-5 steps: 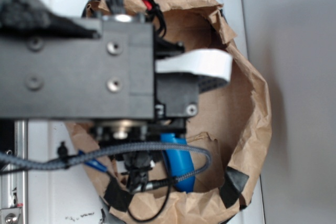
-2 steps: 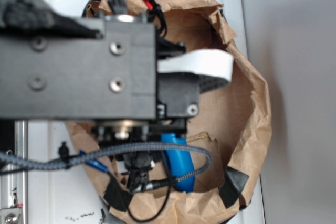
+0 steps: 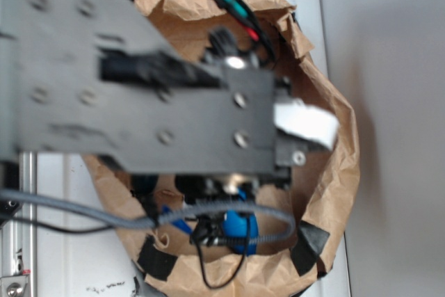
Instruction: Grab the blue bottle.
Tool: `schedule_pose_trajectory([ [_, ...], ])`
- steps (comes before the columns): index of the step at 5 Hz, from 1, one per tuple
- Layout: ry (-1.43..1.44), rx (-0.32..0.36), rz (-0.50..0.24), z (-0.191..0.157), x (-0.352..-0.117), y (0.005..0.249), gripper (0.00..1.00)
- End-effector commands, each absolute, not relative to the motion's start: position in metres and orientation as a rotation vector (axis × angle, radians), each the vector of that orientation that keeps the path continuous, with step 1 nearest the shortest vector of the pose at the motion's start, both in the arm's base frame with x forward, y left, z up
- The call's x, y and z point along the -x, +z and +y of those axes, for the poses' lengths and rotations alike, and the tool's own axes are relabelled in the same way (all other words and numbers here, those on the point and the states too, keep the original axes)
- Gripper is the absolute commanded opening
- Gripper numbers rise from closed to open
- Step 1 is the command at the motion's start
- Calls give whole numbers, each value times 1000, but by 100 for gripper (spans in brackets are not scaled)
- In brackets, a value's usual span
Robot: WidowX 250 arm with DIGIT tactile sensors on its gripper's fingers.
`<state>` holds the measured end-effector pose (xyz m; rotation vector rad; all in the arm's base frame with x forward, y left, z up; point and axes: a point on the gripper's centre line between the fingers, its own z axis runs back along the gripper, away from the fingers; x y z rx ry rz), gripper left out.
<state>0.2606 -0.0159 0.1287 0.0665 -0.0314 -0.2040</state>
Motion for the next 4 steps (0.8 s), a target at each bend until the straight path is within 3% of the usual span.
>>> schedule_pose_trajectory([
  [1,-706,2,-113,-34,-286,103,100],
  [3,-887,144,-100,-51,-290,62,100],
  [4,-950,161,-87,-57,-280,49,100],
])
